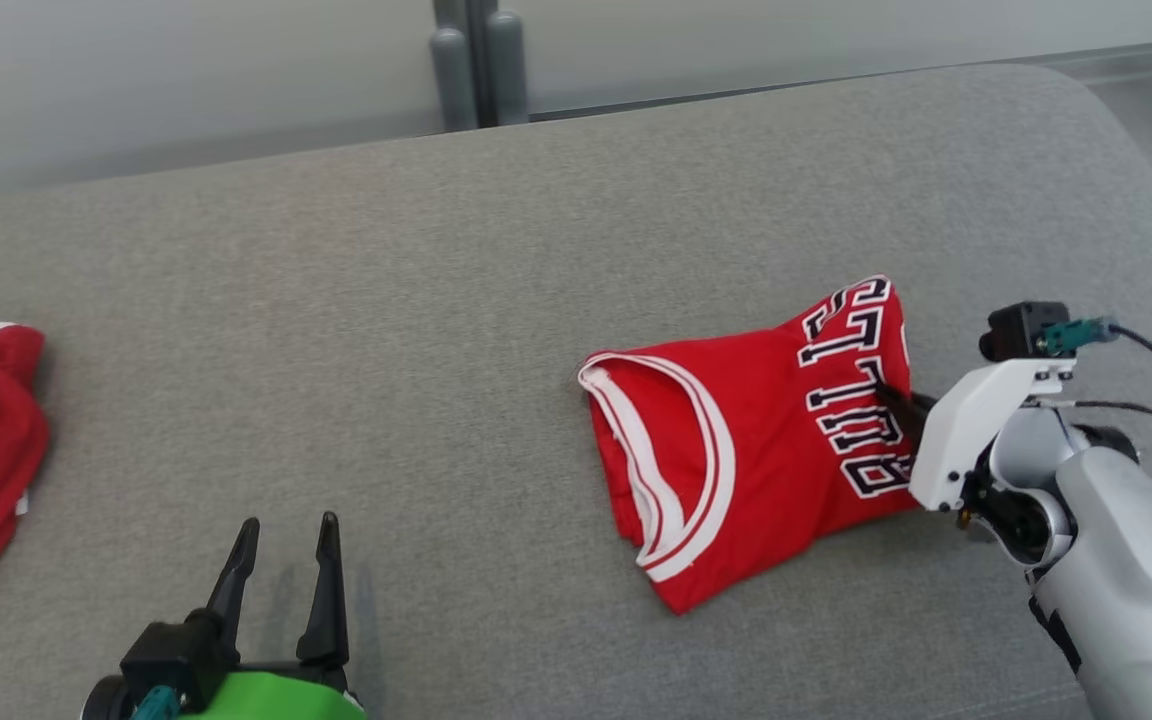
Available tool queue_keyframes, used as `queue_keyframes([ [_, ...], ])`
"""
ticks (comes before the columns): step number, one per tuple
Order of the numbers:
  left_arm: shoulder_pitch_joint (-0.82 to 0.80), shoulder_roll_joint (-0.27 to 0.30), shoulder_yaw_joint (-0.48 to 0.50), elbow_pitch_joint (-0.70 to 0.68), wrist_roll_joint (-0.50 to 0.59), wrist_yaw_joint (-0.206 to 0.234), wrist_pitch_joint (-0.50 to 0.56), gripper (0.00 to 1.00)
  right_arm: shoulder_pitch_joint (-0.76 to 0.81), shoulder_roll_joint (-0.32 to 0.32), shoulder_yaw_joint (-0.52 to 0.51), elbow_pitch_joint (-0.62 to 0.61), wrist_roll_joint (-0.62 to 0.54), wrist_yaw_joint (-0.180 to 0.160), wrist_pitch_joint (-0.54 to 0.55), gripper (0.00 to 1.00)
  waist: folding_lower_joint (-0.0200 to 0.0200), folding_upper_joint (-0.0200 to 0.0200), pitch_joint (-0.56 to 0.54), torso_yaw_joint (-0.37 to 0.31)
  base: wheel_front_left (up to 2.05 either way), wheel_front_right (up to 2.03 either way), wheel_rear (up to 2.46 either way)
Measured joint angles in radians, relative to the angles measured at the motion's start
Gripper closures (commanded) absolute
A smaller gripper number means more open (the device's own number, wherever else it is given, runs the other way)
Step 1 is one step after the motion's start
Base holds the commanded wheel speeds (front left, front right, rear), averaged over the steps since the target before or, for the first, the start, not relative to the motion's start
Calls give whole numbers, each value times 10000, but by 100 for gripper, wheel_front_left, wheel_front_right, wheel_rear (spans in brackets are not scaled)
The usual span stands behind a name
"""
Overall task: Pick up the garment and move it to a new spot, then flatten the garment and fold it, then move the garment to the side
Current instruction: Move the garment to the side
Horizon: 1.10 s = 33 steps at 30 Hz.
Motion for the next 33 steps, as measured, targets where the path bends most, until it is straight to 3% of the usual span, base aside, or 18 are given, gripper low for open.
queue_keyframes([
  [7,-780,186,-151,-217,288,-17,-2,0,-1014,-660,-69,708,-460,-2,-855,100,0,0,623,-955,0,0,0],
  [15,-1488,533,-362,-309,462,-46,-2,0,-2850,-1152,-834,2337,-1402,2,-1916,100,0,0,1951,-1441,0,0,0],
  [22,-1592,673,-140,-462,466,-50,-2,0,-3835,-2013,-1808,3754,-2322,0,-2466,100,1,0,2924,-1434,0,0,0],
  [31,-1594,583,111,-825,523,-58,-27,0,-4479,-2360,-2991,5394,-3760,2,-3256,100,0,0,3316,-868,0,0,0],
  [32,-1588,579,134,-830,525,-58,-27,0,-4528,-2391,-3166,5588,-3981,2,-3359,57,0,0,3326,-817,0,0,0],
  [33,-1588,579,134,-830,525,-58,-27,0,-4528,-2391,-3166,5588,-3981,2,-3359,0,0,0,3326,-817,0,0,0],
])
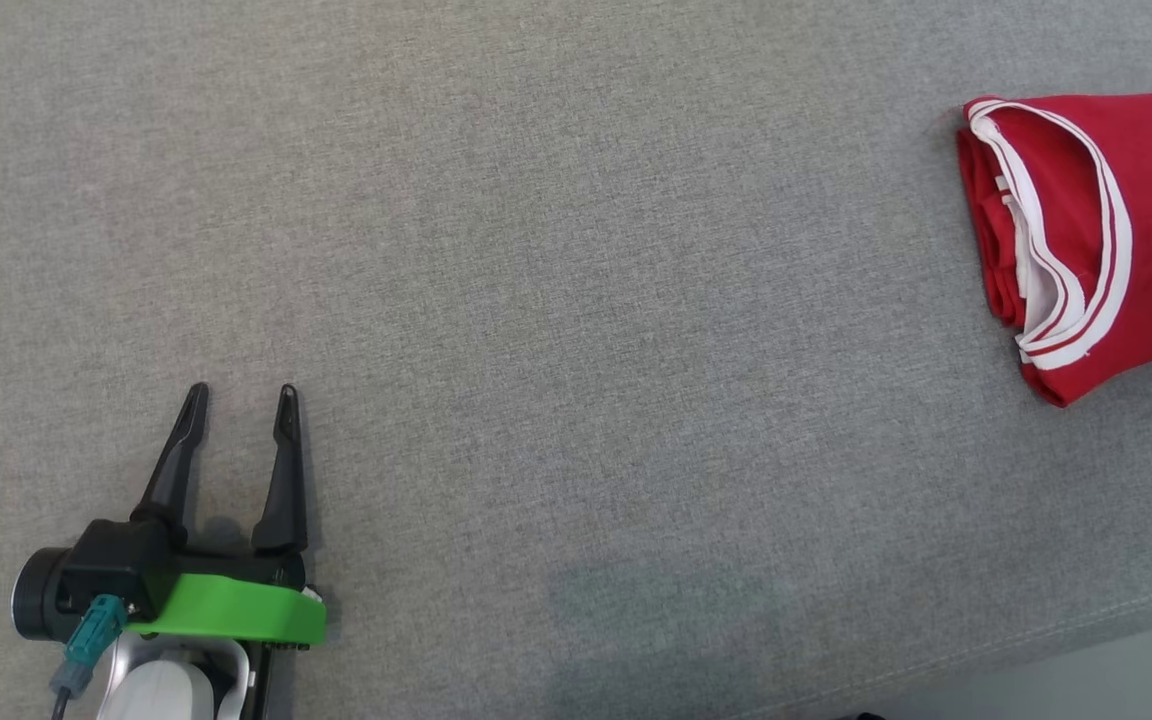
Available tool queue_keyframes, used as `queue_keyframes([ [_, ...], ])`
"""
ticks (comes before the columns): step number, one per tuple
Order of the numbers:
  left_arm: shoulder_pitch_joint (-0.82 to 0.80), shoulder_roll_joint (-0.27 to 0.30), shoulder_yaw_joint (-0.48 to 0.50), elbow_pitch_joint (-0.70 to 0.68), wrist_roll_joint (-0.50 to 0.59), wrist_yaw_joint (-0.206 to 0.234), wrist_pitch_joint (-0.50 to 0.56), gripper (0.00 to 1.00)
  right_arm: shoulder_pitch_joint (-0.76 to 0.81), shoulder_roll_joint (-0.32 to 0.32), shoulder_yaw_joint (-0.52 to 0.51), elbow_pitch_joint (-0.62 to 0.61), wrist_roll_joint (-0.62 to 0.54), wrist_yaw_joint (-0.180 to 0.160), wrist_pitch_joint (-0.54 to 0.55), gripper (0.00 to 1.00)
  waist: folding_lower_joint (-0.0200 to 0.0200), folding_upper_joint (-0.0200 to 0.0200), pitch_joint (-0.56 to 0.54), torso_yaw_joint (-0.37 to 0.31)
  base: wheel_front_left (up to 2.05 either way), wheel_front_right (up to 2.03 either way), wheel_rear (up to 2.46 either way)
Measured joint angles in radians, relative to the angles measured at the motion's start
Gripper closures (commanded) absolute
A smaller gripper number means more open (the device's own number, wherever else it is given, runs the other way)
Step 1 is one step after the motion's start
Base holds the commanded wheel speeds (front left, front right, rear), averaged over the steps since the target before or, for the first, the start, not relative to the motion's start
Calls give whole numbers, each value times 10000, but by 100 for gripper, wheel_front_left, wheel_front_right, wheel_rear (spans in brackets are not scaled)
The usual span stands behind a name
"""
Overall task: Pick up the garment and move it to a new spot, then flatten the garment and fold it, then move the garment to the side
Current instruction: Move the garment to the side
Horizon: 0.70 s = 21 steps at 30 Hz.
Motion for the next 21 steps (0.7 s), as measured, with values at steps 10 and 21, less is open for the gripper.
queue_keyframes([
  [10,372,-238,161,59,10,-2,10,0,-65,21,-491,121,-1398,0,-1657,0,0,0,-764,163,0,0,0],
  [21,1350,-472,399,499,-94,0,10,0,3439,518,245,-3716,-245,0,-2949,0,-1,0,-2845,567,0,0,0],
])
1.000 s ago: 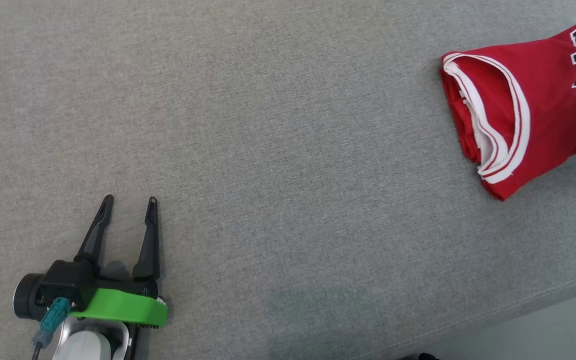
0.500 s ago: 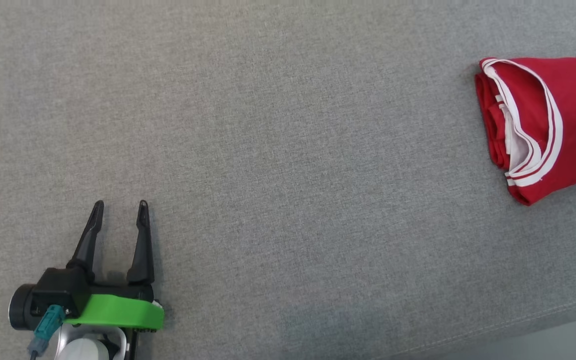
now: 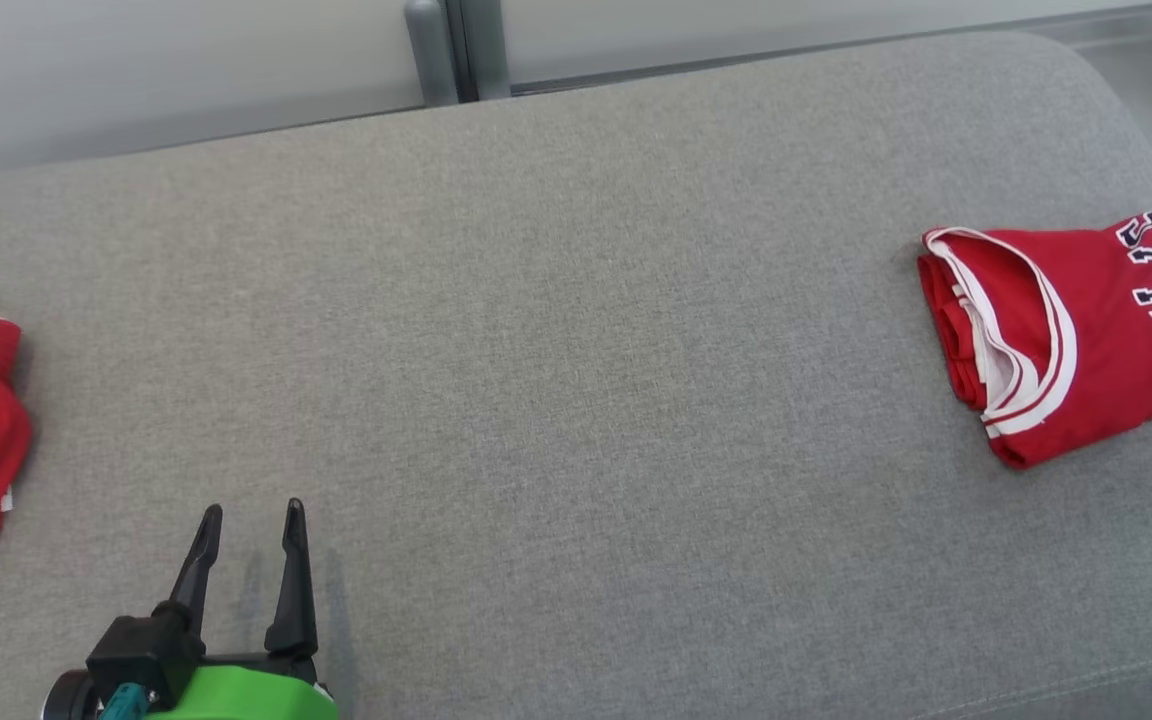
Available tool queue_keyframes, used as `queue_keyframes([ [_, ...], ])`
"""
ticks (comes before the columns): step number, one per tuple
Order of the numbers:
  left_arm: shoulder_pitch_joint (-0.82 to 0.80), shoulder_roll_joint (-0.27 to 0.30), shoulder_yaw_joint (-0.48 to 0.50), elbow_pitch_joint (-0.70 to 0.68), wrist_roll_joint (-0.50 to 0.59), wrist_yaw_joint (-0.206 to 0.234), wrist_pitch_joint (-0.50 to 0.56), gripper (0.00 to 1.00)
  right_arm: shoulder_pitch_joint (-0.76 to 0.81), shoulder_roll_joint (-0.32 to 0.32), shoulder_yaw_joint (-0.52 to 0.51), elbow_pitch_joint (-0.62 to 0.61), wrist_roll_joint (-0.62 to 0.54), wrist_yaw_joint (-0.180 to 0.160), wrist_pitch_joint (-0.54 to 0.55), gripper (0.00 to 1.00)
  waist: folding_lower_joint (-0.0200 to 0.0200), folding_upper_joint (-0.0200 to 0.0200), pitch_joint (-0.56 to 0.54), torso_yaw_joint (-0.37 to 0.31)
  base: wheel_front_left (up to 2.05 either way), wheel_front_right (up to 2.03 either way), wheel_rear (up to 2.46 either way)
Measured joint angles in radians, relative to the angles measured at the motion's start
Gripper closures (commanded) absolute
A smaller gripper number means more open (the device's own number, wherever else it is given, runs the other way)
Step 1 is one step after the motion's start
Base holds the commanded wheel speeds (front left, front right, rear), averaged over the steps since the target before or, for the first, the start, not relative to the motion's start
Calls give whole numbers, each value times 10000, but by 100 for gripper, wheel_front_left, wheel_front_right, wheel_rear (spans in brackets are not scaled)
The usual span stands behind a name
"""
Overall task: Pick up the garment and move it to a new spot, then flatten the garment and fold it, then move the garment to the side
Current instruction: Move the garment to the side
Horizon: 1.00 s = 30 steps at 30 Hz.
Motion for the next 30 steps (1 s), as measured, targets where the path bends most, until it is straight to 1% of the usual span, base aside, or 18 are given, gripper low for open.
queue_keyframes([
  [2,109,-33,-19,117,-36,0,2,0,977,29,63,-853,362,-2,-4,0,0,0,-320,107,0,0,0],
  [5,282,-56,25,301,-113,-2,0,0,2379,324,249,-2134,955,0,-13,0,0,0,-772,287,0,0,0],
  [8,469,-67,29,499,-161,0,0,0,3655,495,349,-3131,903,-2,-19,0,0,0,-1158,480,0,0,0],
  [10,537,-81,0,652,-199,0,0,0,4309,834,468,-3668,779,-6,-44,0,0,0,-1376,617,0,0,0],
  [15,616,-88,-21,980,-201,-2,0,0,5537,1708,510,-4744,-75,-2,-48,0,0,0,-1687,1054,0,0,0],
  [19,569,-92,-40,1212,-228,-2,0,0,6149,2376,497,-5127,-784,0,-48,0,0,0,-1816,1373,0,0,0],
  [24,526,-94,35,1304,-207,-2,0,0,6404,3162,270,-5398,-1402,-2,-54,0,0,0,-1940,1542,0,0,0],
  [30,408,-96,-102,1187,-201,-2,0,0,6576,3430,232,-5436,-1804,-2,-54,0,0,0,-1909,1535,0,0,0],
])
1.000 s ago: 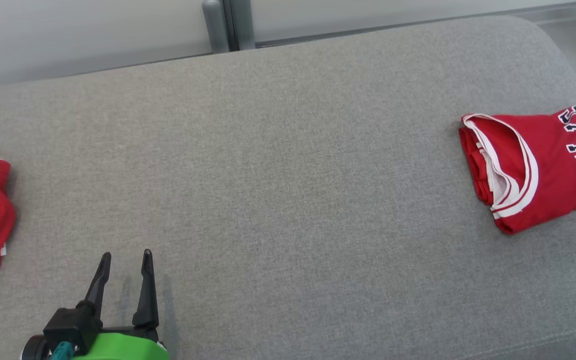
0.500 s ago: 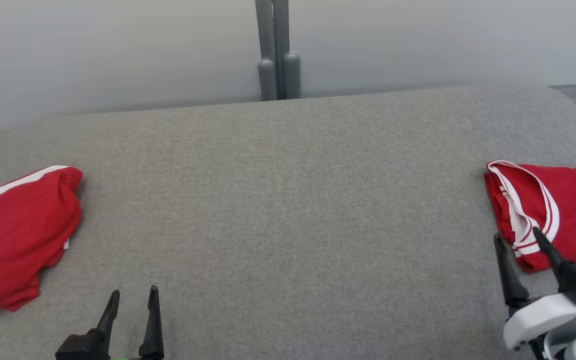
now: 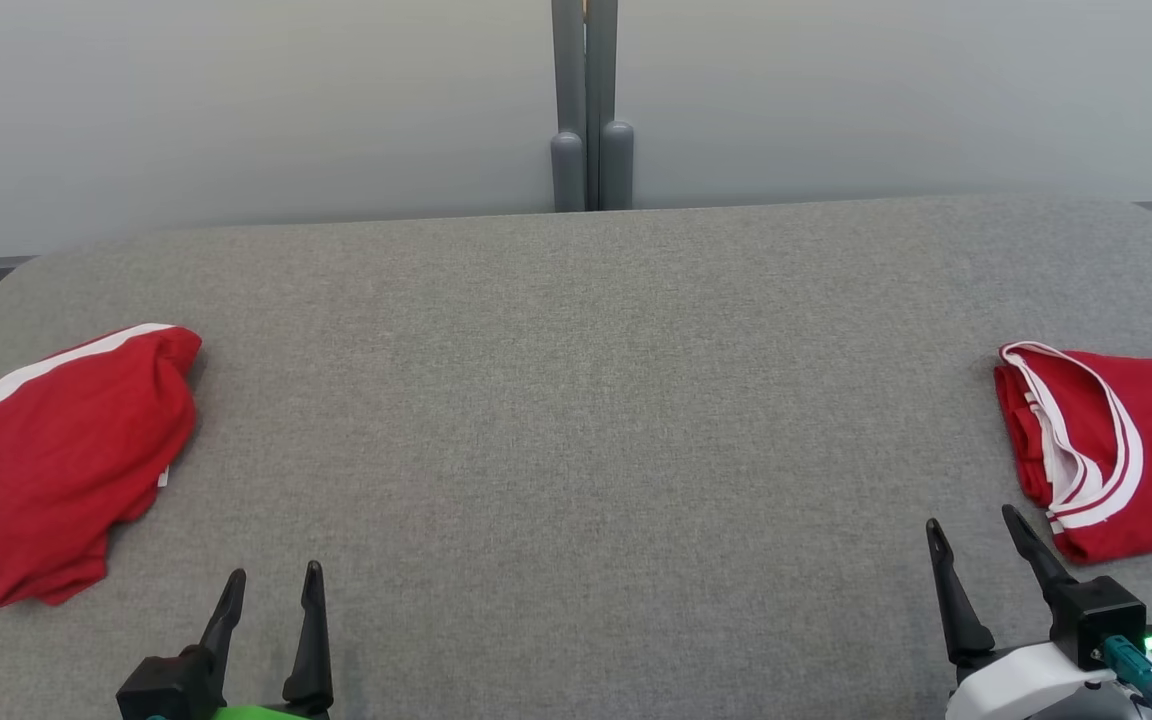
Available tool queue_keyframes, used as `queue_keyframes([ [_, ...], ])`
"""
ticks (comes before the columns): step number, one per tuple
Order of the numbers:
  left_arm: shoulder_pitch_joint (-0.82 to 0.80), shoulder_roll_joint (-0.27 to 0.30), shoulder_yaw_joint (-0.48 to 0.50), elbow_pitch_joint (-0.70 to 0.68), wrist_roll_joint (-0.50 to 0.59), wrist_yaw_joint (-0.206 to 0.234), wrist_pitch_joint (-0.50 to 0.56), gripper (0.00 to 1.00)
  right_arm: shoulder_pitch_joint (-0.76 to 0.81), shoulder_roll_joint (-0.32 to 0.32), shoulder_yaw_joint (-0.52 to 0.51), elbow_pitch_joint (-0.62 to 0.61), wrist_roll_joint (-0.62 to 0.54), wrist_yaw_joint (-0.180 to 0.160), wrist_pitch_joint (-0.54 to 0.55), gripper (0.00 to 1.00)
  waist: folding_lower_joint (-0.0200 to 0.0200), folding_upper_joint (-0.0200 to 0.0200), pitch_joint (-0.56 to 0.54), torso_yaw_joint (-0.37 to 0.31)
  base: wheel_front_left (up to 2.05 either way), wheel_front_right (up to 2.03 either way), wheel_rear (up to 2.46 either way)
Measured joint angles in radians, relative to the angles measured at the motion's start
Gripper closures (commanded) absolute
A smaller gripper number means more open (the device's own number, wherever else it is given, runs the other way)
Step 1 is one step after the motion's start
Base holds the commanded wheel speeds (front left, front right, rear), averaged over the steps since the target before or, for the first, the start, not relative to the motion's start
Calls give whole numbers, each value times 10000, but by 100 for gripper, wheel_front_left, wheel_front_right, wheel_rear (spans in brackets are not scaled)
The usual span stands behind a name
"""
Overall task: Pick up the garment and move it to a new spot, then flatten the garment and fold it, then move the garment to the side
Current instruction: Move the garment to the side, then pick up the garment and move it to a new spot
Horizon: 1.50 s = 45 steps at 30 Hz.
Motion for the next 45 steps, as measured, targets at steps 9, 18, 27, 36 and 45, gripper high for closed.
queue_keyframes([
  [9,-36,-2,-33,-119,13,0,0,0,0,157,-364,-21,-238,0,0,0,0,0,-14,-117,0,0,0],
  [18,-32,-2,-46,-121,58,-2,0,0,-8,301,-397,13,-309,0,-2,0,0,0,9,-225,0,0,0],
  [27,-84,-12,-36,-238,113,-2,0,0,144,362,-594,-176,-311,0,-2,0,0,0,-10,326,0,0,0],
  [36,132,-15,410,-328,146,71,0,0,129,412,81,23,-297,0,-2,0,0,0,-96,2087,0,0,0],
  [45,749,-6,1124,-784,-94,244,0,0,-555,420,1053,456,-238,2,-2,0,0,0,-226,3813,0,0,0],
])
